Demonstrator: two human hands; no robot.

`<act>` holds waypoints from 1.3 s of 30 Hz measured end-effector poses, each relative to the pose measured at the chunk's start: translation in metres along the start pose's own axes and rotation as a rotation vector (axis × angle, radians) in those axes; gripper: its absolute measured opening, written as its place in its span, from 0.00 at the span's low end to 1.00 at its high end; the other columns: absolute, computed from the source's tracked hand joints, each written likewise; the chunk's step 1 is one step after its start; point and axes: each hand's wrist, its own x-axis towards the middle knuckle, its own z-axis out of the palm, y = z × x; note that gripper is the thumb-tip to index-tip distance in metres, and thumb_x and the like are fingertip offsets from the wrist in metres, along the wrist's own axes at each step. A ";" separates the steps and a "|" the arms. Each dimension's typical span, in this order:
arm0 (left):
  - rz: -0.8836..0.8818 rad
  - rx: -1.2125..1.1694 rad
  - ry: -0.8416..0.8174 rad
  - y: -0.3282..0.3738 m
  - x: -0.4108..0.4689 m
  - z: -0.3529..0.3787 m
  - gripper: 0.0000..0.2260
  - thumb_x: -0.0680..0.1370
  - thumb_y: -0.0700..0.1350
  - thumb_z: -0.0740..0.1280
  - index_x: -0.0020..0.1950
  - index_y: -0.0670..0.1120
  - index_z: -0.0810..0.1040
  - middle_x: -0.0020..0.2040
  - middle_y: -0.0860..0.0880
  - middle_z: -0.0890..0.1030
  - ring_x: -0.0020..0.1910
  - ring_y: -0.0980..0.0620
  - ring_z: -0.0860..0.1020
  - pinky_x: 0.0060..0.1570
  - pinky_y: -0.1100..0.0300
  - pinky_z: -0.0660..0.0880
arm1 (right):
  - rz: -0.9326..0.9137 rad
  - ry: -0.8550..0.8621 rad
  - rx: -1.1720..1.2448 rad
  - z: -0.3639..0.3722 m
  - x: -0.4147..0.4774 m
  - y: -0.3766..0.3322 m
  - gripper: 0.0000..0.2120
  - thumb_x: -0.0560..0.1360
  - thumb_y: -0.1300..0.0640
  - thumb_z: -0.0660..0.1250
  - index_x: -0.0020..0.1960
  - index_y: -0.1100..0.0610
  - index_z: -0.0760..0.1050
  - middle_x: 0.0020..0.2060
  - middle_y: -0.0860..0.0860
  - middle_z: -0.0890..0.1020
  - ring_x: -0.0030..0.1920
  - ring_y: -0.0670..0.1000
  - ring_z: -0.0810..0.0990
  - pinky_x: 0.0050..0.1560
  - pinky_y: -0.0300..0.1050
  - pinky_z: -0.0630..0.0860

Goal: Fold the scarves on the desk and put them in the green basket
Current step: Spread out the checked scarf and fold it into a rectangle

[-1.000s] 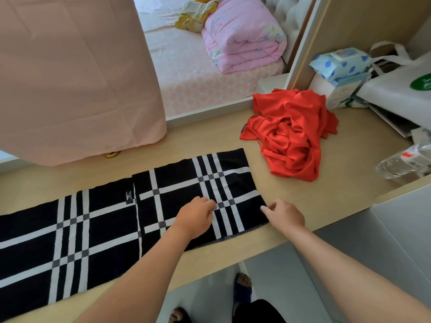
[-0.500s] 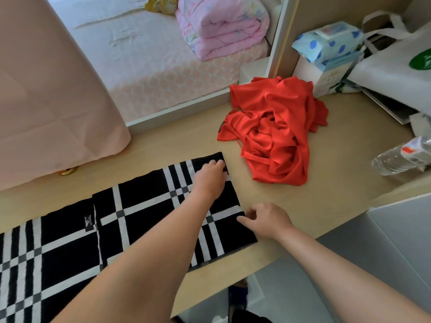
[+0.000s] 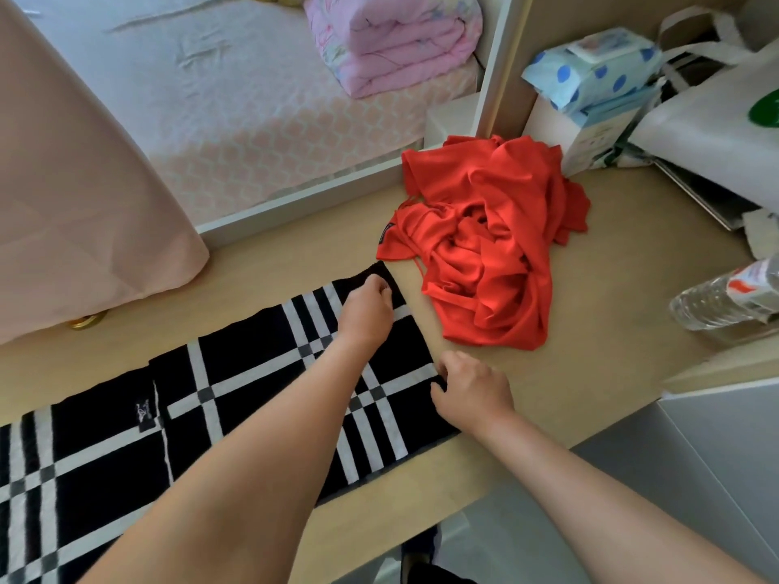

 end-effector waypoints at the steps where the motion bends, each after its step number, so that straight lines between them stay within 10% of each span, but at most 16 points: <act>1: 0.057 -0.017 0.012 -0.002 -0.008 0.001 0.11 0.83 0.47 0.56 0.60 0.47 0.74 0.51 0.47 0.81 0.49 0.47 0.79 0.48 0.48 0.78 | -0.044 0.067 -0.045 0.001 0.003 -0.002 0.14 0.73 0.51 0.66 0.57 0.50 0.71 0.51 0.49 0.76 0.53 0.53 0.77 0.48 0.48 0.74; 5: 0.350 0.285 0.146 -0.036 -0.045 0.003 0.14 0.81 0.44 0.61 0.67 0.47 0.74 0.63 0.49 0.77 0.64 0.47 0.74 0.62 0.53 0.72 | -0.293 0.106 -0.159 0.015 0.013 -0.011 0.30 0.67 0.56 0.67 0.70 0.52 0.71 0.66 0.55 0.73 0.64 0.57 0.73 0.59 0.54 0.74; 12: 0.197 0.480 -0.099 -0.103 -0.094 -0.011 0.29 0.83 0.59 0.52 0.80 0.55 0.44 0.80 0.50 0.39 0.78 0.49 0.35 0.77 0.48 0.38 | -0.096 0.170 0.010 0.020 0.016 -0.022 0.17 0.76 0.59 0.66 0.65 0.53 0.74 0.60 0.54 0.73 0.56 0.58 0.77 0.51 0.53 0.76; 17: 0.143 0.195 -0.030 -0.086 -0.107 -0.030 0.26 0.82 0.50 0.61 0.79 0.53 0.56 0.78 0.52 0.59 0.77 0.52 0.54 0.76 0.54 0.55 | 0.147 -0.063 0.299 0.010 0.018 -0.041 0.23 0.76 0.54 0.65 0.71 0.54 0.69 0.62 0.53 0.78 0.60 0.57 0.78 0.58 0.50 0.76; 22: -0.029 -0.273 -0.095 -0.063 -0.122 -0.061 0.19 0.82 0.51 0.62 0.73 0.54 0.67 0.58 0.56 0.76 0.49 0.59 0.77 0.45 0.66 0.77 | 0.234 -0.102 0.760 -0.018 0.011 -0.084 0.04 0.70 0.60 0.67 0.43 0.53 0.78 0.34 0.46 0.80 0.37 0.50 0.78 0.36 0.43 0.72; 27: -0.178 -0.653 -0.098 -0.085 -0.132 -0.121 0.19 0.81 0.55 0.61 0.72 0.51 0.69 0.58 0.54 0.78 0.55 0.55 0.79 0.55 0.53 0.80 | 0.019 -0.340 0.770 -0.027 -0.005 -0.165 0.26 0.71 0.58 0.67 0.69 0.48 0.72 0.55 0.44 0.80 0.55 0.46 0.79 0.56 0.45 0.77; 32: -0.309 -0.788 -0.076 -0.149 -0.161 -0.197 0.15 0.81 0.54 0.63 0.66 0.54 0.70 0.55 0.52 0.78 0.51 0.53 0.80 0.46 0.59 0.80 | -0.250 -0.494 0.748 -0.009 -0.035 -0.275 0.32 0.73 0.61 0.68 0.75 0.46 0.64 0.65 0.46 0.76 0.64 0.47 0.75 0.62 0.42 0.74; 39: -0.503 -0.623 -0.014 -0.285 -0.207 -0.240 0.20 0.80 0.43 0.66 0.72 0.45 0.68 0.49 0.47 0.80 0.44 0.51 0.81 0.42 0.58 0.81 | -0.180 -0.706 0.558 0.064 -0.065 -0.361 0.35 0.77 0.55 0.63 0.79 0.42 0.52 0.40 0.50 0.77 0.37 0.51 0.74 0.35 0.44 0.72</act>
